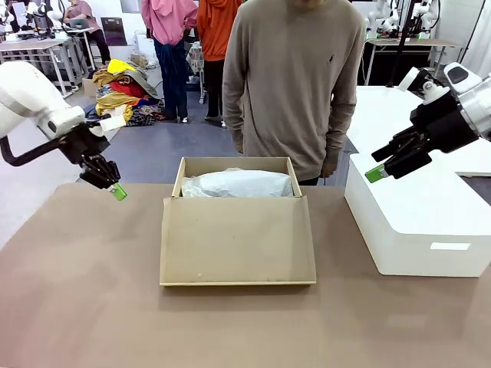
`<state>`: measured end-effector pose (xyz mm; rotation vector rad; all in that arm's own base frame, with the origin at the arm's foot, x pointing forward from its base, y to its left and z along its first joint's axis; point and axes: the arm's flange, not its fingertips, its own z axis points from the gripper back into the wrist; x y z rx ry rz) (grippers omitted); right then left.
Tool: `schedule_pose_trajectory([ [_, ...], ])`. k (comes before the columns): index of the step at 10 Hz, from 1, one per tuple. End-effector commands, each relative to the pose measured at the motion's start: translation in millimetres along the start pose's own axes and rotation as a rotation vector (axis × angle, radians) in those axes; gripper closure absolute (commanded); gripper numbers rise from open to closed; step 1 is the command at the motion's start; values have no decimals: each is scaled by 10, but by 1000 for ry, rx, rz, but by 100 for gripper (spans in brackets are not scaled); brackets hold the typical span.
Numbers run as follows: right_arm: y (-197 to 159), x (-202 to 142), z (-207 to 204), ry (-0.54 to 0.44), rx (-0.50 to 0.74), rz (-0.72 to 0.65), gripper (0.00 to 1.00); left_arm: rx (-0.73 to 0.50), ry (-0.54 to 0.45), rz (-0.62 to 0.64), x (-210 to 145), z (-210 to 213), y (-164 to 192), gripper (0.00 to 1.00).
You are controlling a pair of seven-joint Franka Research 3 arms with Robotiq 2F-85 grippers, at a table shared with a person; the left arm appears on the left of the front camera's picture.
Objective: Pack the shoes into the box.
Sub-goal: Close the Shoes Box.
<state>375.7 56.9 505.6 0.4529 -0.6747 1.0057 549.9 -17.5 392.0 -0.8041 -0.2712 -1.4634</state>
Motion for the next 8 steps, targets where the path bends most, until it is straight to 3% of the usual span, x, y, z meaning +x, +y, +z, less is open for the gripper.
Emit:
schedule_pose_trajectory([
  [1,-40,7,-21,-34,9,24,0,10,-71,-32,-76,-171,15,100],
  [4,-40,7,-21,-34,9,24,0,-47,-100,-23,-121,-377,83,100],
  [8,-40,7,-21,-34,9,24,0,-31,-63,-3,-88,-292,81,100],
])
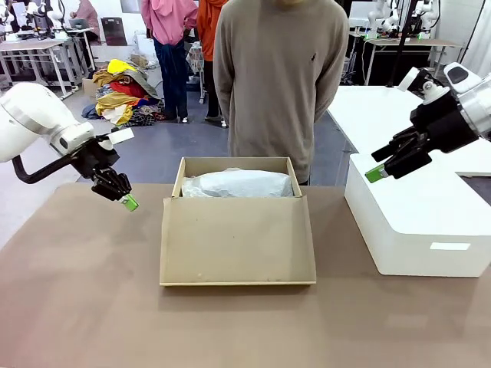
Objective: Pack the shoes into the box.
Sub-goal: Close the Shoes Box.
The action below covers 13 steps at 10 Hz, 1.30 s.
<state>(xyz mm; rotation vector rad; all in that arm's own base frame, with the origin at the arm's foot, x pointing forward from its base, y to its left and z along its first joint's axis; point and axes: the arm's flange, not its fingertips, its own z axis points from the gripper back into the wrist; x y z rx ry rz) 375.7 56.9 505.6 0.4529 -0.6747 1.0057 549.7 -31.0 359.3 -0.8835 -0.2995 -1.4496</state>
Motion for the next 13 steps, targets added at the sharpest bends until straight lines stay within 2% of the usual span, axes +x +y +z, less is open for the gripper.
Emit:
schedule_pose_trajectory([
  [1,-40,7,-21,-34,9,24,0,5,6,1,11,27,-34,100],
  [7,-40,7,-21,-34,9,24,0,-11,-48,-13,-105,-215,168,100],
  [13,-40,7,-21,-34,9,24,0,35,-112,15,-205,-481,231,100],
])
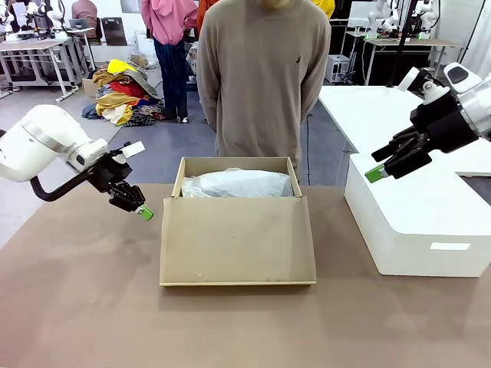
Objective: Pack the shoes into the box.
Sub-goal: Close the Shoes Box.
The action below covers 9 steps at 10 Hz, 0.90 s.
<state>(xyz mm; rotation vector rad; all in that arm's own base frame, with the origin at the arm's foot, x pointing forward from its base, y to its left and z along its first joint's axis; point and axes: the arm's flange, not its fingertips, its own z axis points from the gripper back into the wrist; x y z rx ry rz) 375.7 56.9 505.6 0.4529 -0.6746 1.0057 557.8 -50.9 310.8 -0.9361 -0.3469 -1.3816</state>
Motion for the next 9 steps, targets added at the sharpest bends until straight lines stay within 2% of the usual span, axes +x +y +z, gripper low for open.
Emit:
schedule_pose_trajectory([
  [1,-40,7,-21,-34,9,24,0,22,-46,-24,-54,-91,-27,100],
  [9,-40,7,-21,-34,9,24,0,-12,-110,-6,-119,-479,62,100],
])
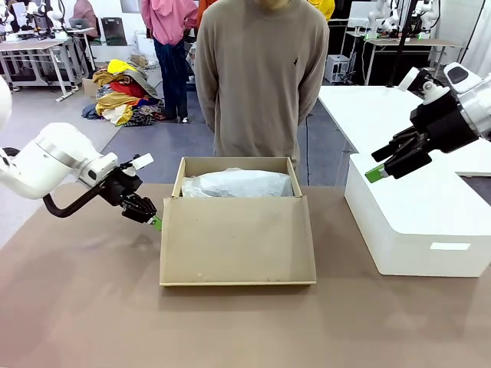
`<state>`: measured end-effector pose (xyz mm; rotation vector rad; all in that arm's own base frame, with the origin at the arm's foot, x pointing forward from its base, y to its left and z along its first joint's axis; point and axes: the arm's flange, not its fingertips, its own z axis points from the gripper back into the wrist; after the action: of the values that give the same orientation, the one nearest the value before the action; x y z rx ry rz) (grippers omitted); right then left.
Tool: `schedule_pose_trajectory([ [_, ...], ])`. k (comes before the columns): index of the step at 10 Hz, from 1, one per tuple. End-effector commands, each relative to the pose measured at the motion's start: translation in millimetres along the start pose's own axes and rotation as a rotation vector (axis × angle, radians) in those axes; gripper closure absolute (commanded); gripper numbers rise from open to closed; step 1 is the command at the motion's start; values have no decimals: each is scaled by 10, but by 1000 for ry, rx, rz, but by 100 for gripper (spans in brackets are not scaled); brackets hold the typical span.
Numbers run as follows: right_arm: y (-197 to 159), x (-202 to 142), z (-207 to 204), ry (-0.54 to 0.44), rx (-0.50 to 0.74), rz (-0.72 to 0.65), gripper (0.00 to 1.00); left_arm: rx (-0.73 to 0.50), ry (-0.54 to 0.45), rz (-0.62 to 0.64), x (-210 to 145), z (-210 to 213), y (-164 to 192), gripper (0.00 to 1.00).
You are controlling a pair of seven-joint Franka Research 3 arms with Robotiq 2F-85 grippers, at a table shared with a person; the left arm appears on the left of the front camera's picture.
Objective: Pack the shoes into the box.
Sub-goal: Close the Shoes Box.
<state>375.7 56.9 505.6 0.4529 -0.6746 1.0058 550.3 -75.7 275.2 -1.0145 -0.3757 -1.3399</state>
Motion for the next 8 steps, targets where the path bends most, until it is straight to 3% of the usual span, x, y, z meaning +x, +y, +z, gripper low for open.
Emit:
schedule_pose_trajectory([
  [1,-40,7,-21,-34,9,24,0,-1,-46,-27,-23,-87,-8,100],
  [8,-40,7,-21,-34,9,24,0,-72,-96,-31,2,-306,38,100],
])
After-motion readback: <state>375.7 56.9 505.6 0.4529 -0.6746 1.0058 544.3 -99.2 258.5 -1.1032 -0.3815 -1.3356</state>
